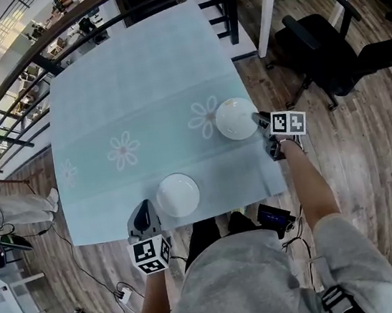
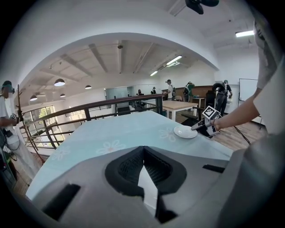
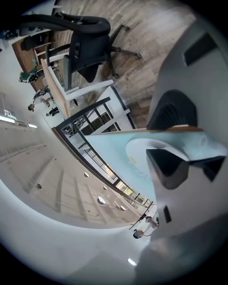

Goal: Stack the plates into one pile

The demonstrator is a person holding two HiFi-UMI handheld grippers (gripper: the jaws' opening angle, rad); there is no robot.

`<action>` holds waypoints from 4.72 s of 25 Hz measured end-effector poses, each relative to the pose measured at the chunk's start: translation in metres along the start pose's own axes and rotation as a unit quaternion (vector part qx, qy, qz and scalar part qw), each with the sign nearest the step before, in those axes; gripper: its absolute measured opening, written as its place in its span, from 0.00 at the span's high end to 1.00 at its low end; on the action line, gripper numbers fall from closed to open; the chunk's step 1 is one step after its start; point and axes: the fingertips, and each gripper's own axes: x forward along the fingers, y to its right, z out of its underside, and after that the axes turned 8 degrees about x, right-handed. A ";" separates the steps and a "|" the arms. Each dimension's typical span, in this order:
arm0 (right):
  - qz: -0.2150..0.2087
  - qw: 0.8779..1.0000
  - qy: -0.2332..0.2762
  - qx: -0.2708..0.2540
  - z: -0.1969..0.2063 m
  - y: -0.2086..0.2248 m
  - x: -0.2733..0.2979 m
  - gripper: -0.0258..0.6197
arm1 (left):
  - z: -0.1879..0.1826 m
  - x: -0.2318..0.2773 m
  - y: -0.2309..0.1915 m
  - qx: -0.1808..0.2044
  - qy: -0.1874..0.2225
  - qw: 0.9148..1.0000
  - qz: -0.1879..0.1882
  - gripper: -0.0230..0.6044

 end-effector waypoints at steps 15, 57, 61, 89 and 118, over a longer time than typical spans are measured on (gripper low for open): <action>-0.001 0.999 0.010 -0.030 -0.006 -0.011 -0.007 0.85 | 0.003 0.008 0.000 0.003 -0.008 1.000 0.010 0.93; -0.104 0.978 0.016 0.180 0.013 0.014 -0.028 0.89 | 0.017 0.012 0.010 0.000 -0.025 0.999 0.039 0.93; -0.117 0.970 0.044 0.210 0.009 0.024 -0.049 0.90 | 0.013 0.016 0.017 0.001 -0.019 0.999 0.044 0.93; -0.186 0.946 0.058 0.259 0.099 -0.095 -0.088 0.91 | 0.027 -0.007 0.020 -0.020 0.014 0.998 0.062 0.93; -0.075 0.975 0.024 0.210 0.276 -0.198 -0.003 0.91 | 0.161 -0.162 -0.079 -0.084 -0.001 0.996 -0.011 0.93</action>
